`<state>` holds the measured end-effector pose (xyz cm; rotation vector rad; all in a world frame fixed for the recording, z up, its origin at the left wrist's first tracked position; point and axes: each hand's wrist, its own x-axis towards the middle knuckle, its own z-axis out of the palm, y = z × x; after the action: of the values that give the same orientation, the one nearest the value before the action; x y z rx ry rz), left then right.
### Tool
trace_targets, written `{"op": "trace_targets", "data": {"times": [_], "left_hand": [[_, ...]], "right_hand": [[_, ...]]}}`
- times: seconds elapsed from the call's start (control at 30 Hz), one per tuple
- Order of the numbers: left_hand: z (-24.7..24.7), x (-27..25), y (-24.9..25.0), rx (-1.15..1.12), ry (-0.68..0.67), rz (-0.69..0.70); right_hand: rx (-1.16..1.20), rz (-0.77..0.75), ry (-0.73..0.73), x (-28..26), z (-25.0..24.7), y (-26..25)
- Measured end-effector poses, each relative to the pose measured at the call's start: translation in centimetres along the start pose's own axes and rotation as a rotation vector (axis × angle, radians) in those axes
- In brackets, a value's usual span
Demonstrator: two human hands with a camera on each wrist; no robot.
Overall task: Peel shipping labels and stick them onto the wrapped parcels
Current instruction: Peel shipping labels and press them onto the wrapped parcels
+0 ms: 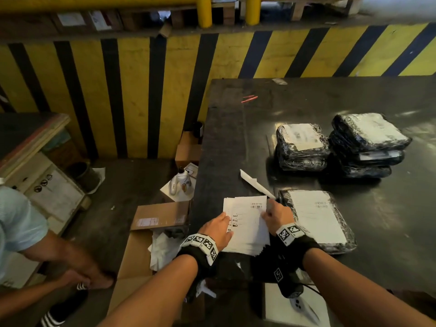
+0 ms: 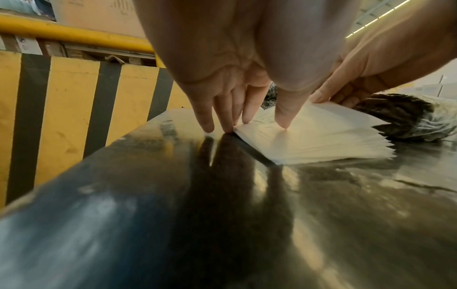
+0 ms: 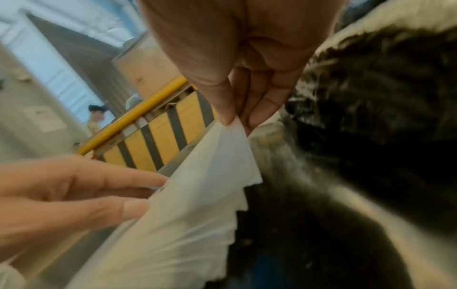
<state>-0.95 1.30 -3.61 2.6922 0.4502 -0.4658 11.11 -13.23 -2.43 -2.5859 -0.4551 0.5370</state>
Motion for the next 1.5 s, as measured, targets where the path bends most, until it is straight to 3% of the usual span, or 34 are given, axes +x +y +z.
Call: {"op": "trace_targets", "data": {"times": [0.17, 0.3, 0.57, 0.67, 0.97, 1.2, 1.5], "left_hand": [[-0.3, 0.3, -0.3, 0.032, -0.030, 0.002], [-3.1, 0.8, 0.1, 0.010, 0.052, 0.042], [-13.1, 2.0, 3.8, -0.632, 0.385, 0.201], [-15.0, 1.8, 5.2, -0.775, 0.464, 0.259], [-18.7, 1.0, 7.2, -0.830, 0.357, 0.491], [-20.2, 0.8, 7.4, -0.789, 0.314, 0.533], [-20.6, 0.7, 7.3, -0.746, 0.280, 0.538]], "right_hand": [[0.146, -0.060, 0.136, -0.5, -2.4, -0.2], [0.338, -0.138, 0.246, -0.9, -5.2, -0.4], [0.791, -0.319, 0.140, -1.4, -9.0, -1.0], [0.735, -0.370, 0.122, -2.0, -10.4, -1.3], [0.595, -0.478, 0.136, -2.9, -18.5, -1.7], [0.430, -0.525, 0.019, -3.5, -21.1, -2.0], [0.301, -0.580, 0.028, -4.4, -21.9, -2.6]]}}
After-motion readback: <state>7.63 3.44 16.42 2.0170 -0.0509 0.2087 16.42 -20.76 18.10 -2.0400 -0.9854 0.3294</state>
